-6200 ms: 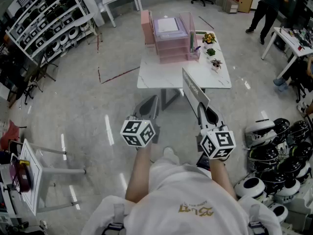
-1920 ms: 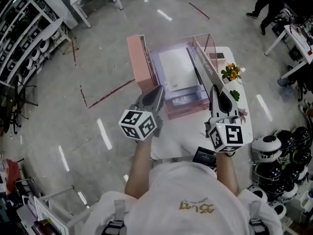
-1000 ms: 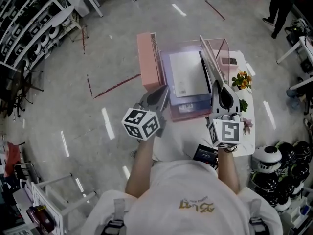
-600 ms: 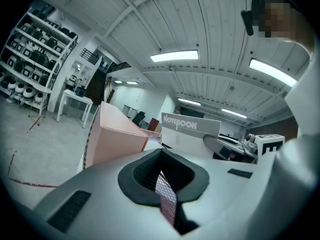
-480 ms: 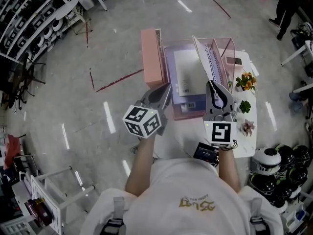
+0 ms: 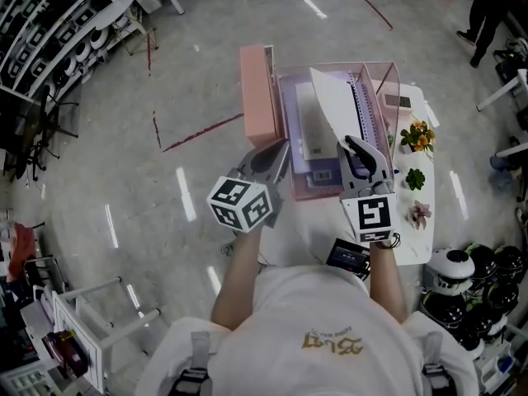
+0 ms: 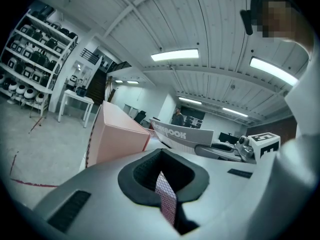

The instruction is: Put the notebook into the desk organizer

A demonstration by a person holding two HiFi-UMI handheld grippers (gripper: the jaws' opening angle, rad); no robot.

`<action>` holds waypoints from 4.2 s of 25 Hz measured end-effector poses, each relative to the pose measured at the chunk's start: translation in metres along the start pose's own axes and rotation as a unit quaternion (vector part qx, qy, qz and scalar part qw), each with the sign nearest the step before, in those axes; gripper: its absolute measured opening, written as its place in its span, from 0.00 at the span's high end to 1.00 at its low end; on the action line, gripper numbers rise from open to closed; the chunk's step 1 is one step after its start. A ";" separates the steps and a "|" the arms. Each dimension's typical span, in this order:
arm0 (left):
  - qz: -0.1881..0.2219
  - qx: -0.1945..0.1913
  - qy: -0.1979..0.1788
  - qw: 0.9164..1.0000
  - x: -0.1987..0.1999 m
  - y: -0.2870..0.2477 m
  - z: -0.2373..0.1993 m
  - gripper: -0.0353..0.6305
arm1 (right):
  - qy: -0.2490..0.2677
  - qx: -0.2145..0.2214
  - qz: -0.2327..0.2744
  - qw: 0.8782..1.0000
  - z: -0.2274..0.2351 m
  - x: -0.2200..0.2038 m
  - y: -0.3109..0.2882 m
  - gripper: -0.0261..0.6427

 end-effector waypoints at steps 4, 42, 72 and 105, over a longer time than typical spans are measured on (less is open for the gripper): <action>0.001 0.003 0.001 1.000 0.002 0.001 -0.001 0.92 | -0.003 0.029 -0.022 0.999 -0.006 -0.004 -0.004 0.86; 0.005 -0.011 0.003 1.000 0.003 0.023 0.012 0.92 | -0.045 0.126 -0.060 0.989 -0.043 -0.009 0.002 0.50; 0.010 -0.026 -0.049 0.998 -0.007 0.088 0.042 0.92 | -0.267 -0.053 0.032 0.962 -0.063 0.010 0.101 0.95; 0.010 -0.036 -0.051 0.998 -0.007 0.080 0.050 0.92 | -0.237 -0.061 0.009 0.970 -0.060 0.007 0.107 0.95</action>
Point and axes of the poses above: the fingertips, and each gripper's own axes: y backward along the fingers, z to its right, x out of its top, the point moved 4 cm from there along y, backward along the fingers, and after that the axes turned 7 degrees about z, right-handed, at the moved point
